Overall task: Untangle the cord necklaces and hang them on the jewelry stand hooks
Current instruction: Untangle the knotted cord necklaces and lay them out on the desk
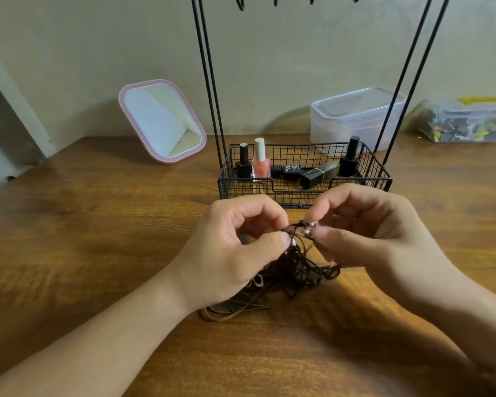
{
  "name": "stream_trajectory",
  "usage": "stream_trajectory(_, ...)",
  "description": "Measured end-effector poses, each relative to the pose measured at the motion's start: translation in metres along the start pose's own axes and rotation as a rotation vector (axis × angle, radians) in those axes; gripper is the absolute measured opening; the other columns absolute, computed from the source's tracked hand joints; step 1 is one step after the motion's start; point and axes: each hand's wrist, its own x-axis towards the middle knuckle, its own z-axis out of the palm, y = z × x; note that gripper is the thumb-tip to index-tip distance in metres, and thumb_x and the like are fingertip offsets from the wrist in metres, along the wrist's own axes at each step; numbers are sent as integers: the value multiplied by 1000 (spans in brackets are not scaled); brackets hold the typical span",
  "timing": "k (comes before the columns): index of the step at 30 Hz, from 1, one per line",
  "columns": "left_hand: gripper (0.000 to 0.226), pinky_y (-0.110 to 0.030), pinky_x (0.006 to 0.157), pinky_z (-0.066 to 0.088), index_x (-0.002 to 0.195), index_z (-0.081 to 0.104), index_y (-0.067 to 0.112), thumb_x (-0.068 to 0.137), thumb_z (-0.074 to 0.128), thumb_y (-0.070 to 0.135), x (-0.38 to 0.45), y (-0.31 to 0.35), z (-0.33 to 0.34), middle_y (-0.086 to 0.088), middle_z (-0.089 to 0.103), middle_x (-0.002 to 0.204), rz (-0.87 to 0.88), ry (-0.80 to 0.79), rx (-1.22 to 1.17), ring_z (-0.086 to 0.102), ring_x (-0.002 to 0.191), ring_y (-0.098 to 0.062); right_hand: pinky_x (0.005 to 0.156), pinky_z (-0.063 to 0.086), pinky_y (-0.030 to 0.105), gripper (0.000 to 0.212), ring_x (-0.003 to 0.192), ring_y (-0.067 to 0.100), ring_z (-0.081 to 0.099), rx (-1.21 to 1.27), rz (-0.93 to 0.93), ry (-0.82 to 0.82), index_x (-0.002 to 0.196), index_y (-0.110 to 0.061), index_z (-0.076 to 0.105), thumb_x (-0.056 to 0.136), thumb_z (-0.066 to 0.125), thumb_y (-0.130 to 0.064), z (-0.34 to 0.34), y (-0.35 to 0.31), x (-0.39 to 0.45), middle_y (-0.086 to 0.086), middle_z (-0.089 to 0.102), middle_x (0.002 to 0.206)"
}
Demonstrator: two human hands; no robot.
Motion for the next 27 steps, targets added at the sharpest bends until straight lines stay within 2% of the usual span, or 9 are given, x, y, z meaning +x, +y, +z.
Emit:
stream_trajectory(2, 8, -13, 66, 42, 79, 64, 16, 82, 61, 22, 0, 2, 1, 15, 57, 72, 120, 50, 174, 57, 71, -7, 55, 45, 15, 17, 64, 8, 59, 21, 4, -9, 84, -14, 70, 71, 69, -3, -2, -2, -1, 1, 67, 75)
stream_trajectory(3, 8, -13, 68, 43, 80, 65, 15, 83, 61, 22, -1, 3, 2, 13, 58, 73, 156, 69, 235, 58, 74, -10, 56, 46, 17, 17, 66, 12, 59, -4, -13, -18, 87, -16, 70, 71, 71, -11, -2, -3, -2, 3, 67, 78)
stream_trajectory(6, 11, -14, 70, 46, 81, 67, 14, 84, 63, 24, -2, 5, 1, 10, 62, 75, 189, 95, 289, 62, 78, -13, 55, 53, 37, 21, 67, 28, 60, -227, -87, -17, 92, -21, 70, 77, 78, -35, -1, -2, -4, 4, 68, 83)
stream_trajectory(8, 10, -14, 70, 47, 82, 68, 14, 84, 64, 23, -2, 5, 1, 9, 63, 76, 210, 91, 325, 62, 78, -12, 54, 57, 42, 20, 66, 21, 64, -349, -116, 11, 92, -24, 71, 79, 77, -38, 1, -2, -5, -1, 69, 82)
stream_trajectory(13, 8, -16, 70, 49, 83, 69, 13, 85, 65, 20, -1, 4, -1, 9, 64, 78, 261, 92, 382, 62, 78, -10, 54, 50, 21, 10, 63, 8, 60, -309, -84, 11, 89, -22, 73, 83, 73, -29, 1, -1, -2, -4, 69, 76)
stream_trajectory(17, 11, -23, 70, 51, 85, 72, 7, 87, 65, 16, 1, 3, -6, 2, 66, 79, 320, 100, 421, 63, 78, -12, 46, 35, 17, 9, 52, 11, 48, 37, 113, -24, 82, -13, 68, 85, 68, -22, 0, -4, 0, 4, 65, 69)
stream_trajectory(21, 10, -22, 73, 48, 85, 65, 11, 88, 59, 18, 2, 2, -6, 4, 61, 78, 299, 97, 340, 60, 78, -13, 44, 35, 20, 15, 51, 17, 51, 38, 202, 34, 80, -16, 62, 87, 57, -29, -1, -3, 0, 12, 66, 72)
stream_trajectory(24, 14, -17, 65, 40, 84, 58, 9, 88, 54, 22, 1, -2, -5, 7, 52, 71, 195, 94, 165, 50, 67, -9, 45, 39, 28, 24, 59, 23, 57, 100, 145, 60, 83, -11, 58, 89, 54, -34, -2, 2, 2, 15, 65, 76)
stream_trajectory(27, 20, -25, 61, 41, 81, 54, 4, 86, 52, 24, 3, -6, -6, -15, 50, 71, 92, 114, -75, 48, 65, -18, 71, 53, 37, 38, 84, 29, 64, 97, 44, 84, 88, -12, 63, 85, 64, -49, -4, 8, 3, 16, 68, 92)
